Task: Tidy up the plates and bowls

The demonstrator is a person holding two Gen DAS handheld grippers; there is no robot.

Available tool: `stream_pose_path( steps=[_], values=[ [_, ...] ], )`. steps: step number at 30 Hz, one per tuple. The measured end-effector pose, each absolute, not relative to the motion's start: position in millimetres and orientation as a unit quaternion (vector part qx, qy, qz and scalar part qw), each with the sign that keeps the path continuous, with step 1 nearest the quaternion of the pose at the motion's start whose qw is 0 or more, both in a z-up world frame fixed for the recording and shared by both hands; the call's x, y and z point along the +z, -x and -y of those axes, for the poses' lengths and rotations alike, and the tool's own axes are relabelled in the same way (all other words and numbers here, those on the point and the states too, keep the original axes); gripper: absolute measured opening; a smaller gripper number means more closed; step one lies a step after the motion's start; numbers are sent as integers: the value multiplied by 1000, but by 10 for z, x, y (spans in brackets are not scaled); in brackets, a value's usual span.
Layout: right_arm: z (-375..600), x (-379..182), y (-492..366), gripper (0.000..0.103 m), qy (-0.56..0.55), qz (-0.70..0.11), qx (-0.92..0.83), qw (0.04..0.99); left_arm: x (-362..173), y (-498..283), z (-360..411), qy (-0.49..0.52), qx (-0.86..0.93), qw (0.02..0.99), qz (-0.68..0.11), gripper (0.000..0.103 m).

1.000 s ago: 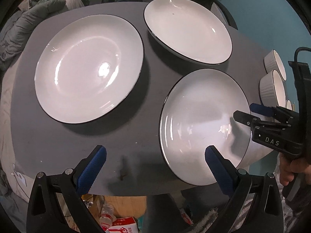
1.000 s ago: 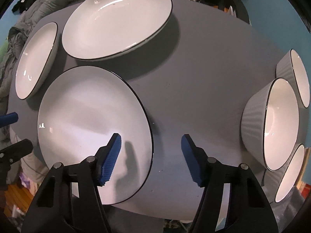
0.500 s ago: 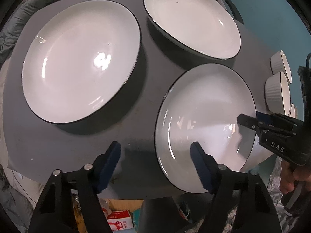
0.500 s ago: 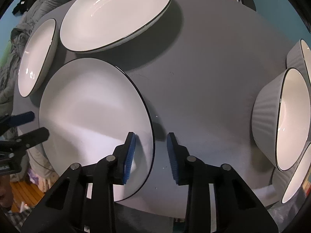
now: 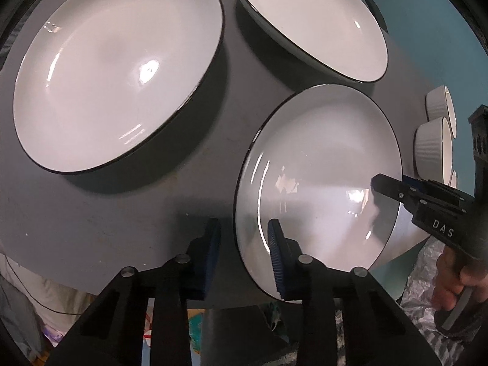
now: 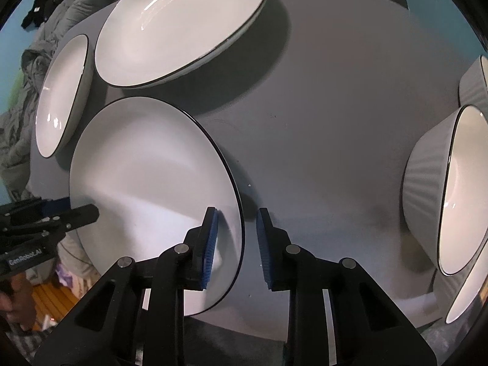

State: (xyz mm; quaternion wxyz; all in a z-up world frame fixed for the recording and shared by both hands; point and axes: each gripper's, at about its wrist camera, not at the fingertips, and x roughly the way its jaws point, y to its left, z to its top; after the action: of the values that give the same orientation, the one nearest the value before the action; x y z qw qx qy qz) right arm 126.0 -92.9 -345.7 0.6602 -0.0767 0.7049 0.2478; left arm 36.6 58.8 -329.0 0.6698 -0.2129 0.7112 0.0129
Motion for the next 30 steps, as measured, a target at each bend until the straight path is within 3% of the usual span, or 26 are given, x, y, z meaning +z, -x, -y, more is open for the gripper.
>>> stream_pose_path(
  steps=[8, 11, 30],
  values=[
    [1033, -3707, -1361, 22, 76, -720, 265, 637, -3348, -412, -542, 198, -3, 661, -724, 21],
    [1025, -3749, -1448, 16, 72, -726, 273, 628, -3356, -434, -542, 197, -3, 658, -727, 19],
    [1131, -3773, -1734, 16, 57, -736, 273, 618, -3356, -505, -548, 186, -6, 646, -740, 23]
  ],
)
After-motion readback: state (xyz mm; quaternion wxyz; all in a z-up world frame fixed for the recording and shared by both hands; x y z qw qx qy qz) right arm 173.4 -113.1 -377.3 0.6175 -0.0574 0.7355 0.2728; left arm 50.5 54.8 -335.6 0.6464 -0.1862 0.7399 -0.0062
